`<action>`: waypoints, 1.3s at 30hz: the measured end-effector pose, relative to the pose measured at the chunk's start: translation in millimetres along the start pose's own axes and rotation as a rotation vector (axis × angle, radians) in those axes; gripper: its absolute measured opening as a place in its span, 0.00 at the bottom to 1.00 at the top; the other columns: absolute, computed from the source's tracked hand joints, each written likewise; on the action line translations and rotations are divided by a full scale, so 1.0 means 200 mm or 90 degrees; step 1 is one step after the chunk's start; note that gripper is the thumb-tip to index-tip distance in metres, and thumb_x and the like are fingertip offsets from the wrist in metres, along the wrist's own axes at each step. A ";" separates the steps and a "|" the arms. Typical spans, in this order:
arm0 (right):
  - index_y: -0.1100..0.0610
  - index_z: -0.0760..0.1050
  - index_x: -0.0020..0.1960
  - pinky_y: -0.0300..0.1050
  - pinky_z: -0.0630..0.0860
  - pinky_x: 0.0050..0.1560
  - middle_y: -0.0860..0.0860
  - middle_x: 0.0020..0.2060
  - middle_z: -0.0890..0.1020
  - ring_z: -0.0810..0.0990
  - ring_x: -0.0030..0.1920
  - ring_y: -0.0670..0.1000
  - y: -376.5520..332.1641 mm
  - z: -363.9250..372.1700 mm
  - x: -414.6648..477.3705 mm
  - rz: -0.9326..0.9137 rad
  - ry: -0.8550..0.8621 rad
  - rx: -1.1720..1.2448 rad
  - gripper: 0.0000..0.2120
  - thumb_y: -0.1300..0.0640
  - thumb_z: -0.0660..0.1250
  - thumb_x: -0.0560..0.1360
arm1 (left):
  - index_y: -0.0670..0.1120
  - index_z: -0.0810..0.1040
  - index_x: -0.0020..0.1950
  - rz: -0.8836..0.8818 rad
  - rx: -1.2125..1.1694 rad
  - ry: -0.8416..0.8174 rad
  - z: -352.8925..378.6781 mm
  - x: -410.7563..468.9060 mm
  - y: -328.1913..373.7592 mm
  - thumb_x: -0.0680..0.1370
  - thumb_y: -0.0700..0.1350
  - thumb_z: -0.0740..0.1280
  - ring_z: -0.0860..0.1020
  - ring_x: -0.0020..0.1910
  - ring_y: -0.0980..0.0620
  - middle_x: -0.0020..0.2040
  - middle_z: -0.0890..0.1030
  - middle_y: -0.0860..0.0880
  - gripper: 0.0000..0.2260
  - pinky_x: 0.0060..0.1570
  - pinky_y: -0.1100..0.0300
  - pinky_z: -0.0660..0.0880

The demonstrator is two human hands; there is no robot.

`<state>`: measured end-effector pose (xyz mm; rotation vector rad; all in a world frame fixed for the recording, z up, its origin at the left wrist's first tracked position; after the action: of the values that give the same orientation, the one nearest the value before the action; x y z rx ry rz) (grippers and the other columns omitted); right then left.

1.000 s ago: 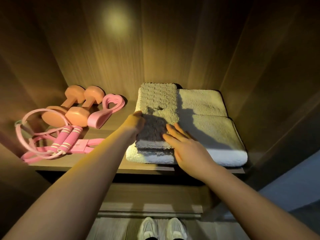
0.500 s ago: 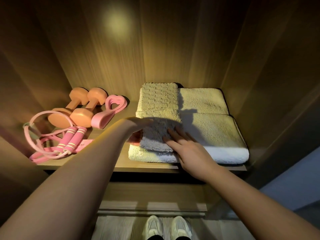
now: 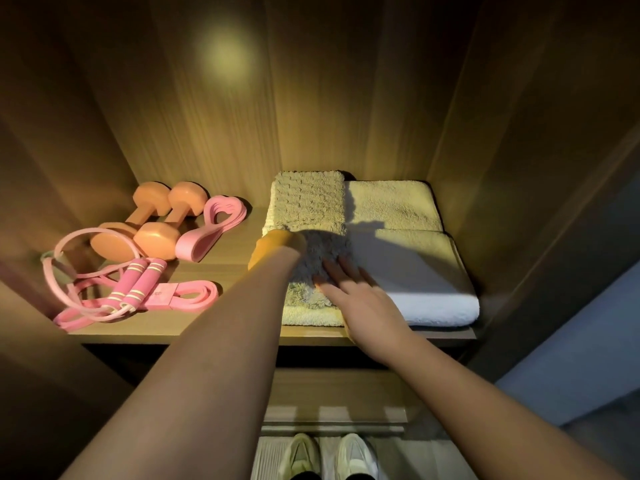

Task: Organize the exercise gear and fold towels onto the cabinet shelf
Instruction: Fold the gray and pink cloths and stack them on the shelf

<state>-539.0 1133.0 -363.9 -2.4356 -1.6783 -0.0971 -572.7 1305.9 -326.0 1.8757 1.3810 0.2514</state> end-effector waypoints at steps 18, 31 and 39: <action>0.46 0.72 0.62 0.45 0.67 0.69 0.45 0.66 0.72 0.68 0.68 0.40 -0.11 -0.47 -0.61 0.124 0.336 0.563 0.18 0.58 0.71 0.75 | 0.45 0.70 0.51 0.812 0.128 0.143 -0.39 -0.90 -0.13 0.80 0.61 0.52 0.75 0.26 0.45 0.31 0.77 0.46 0.20 0.27 0.58 0.67; 0.48 0.82 0.56 0.52 0.70 0.66 0.44 0.64 0.75 0.72 0.65 0.44 -0.41 -0.68 -1.23 -0.052 0.015 0.461 0.15 0.45 0.72 0.72 | 0.46 0.68 0.52 1.031 0.106 0.225 -0.64 -1.64 -0.44 0.84 0.56 0.51 0.77 0.24 0.44 0.32 0.79 0.42 0.14 0.21 0.56 0.73; 0.52 0.81 0.57 0.52 0.75 0.62 0.45 0.55 0.83 0.80 0.58 0.46 -0.43 -0.70 -1.35 0.005 0.051 0.658 0.13 0.52 0.72 0.73 | 0.47 0.69 0.51 0.821 0.069 0.192 -0.62 -1.75 -0.47 0.81 0.55 0.56 0.76 0.29 0.45 0.34 0.78 0.45 0.11 0.26 0.47 0.74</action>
<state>-709.1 887.8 -258.8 -1.6113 -1.2077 0.5298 -847.9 1066.4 -209.7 2.6423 0.1324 1.1196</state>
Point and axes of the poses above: each hand's wrist, its own x-axis towards the middle knuckle, its own z-axis out of the palm, y = z × x, the point moved 2 cm from there along x, towards the middle knuckle
